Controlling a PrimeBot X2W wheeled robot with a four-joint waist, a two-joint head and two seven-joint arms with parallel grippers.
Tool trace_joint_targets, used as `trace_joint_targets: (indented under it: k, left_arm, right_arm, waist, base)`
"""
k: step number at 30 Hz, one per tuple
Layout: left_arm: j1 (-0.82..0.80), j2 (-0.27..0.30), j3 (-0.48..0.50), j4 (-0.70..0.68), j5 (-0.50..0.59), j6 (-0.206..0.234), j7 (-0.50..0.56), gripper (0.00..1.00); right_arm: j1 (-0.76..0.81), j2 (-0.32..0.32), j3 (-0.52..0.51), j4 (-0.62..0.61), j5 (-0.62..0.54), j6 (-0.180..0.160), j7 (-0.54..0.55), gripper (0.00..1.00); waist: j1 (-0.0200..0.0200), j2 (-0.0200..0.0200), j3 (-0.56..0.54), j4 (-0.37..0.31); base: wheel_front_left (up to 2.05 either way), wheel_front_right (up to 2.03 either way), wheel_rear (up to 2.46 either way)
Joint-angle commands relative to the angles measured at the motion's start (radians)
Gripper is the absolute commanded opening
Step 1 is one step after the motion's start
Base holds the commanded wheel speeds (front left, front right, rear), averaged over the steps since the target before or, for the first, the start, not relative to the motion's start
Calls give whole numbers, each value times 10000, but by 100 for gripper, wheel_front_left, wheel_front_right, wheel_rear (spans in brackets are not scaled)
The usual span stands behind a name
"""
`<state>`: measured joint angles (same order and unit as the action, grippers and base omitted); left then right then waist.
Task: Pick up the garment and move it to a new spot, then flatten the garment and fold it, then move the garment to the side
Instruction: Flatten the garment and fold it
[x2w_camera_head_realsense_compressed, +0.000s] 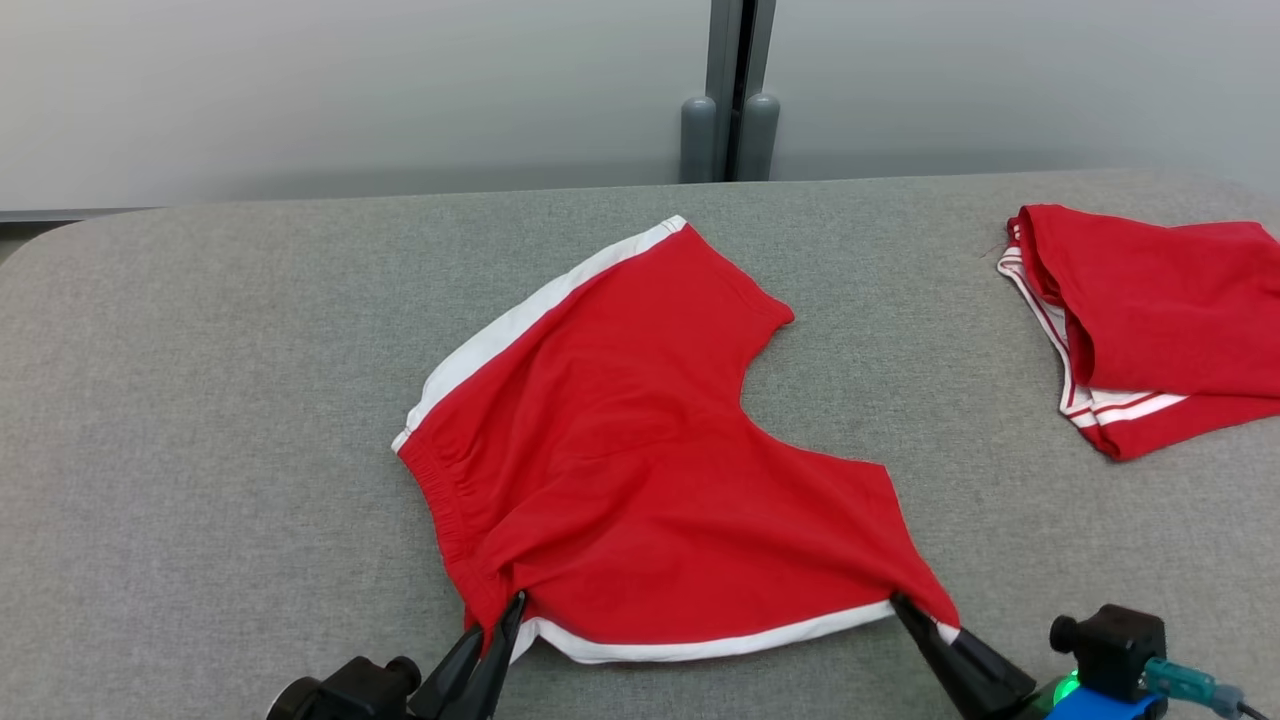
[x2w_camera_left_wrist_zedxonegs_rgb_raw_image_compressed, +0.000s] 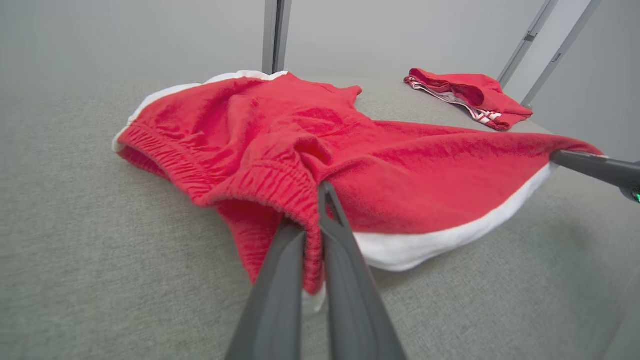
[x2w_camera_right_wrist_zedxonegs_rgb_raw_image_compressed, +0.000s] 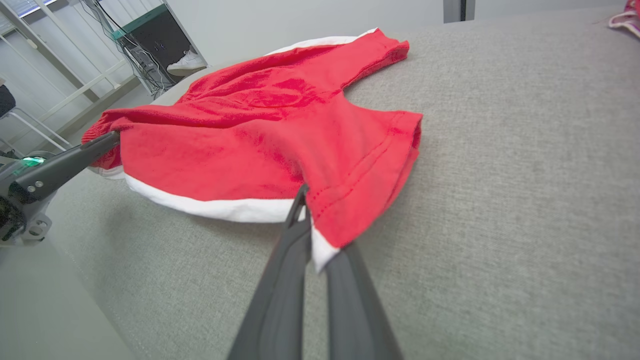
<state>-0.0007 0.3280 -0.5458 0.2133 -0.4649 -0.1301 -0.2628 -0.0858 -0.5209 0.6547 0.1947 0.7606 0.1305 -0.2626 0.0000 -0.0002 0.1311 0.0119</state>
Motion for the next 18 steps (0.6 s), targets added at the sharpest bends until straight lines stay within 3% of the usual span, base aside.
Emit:
trace_joint_targets:
  k: [1,10,18]
  left_arm:
    - [-111,-77,2,-14,35,-6,-23,0]
    - [-853,-341,258,-118,-71,-6,-23,0]
    - [-1993,-676,355,-36,-116,-6,-23,0]
  right_arm:
    - [-14,126,-305,-52,-33,3,-27,0]
    - [-1641,180,-1112,314,-172,5,-26,0]
    - [-3883,244,-835,1422,-146,3,141,0]
  waist:
    - [0,2,23,37]
    - [0,2,452,421]
    - [0,2,1111,1012]
  base:
    - [0,0,0]
    - [0,0,0]
    - [0,0,0]
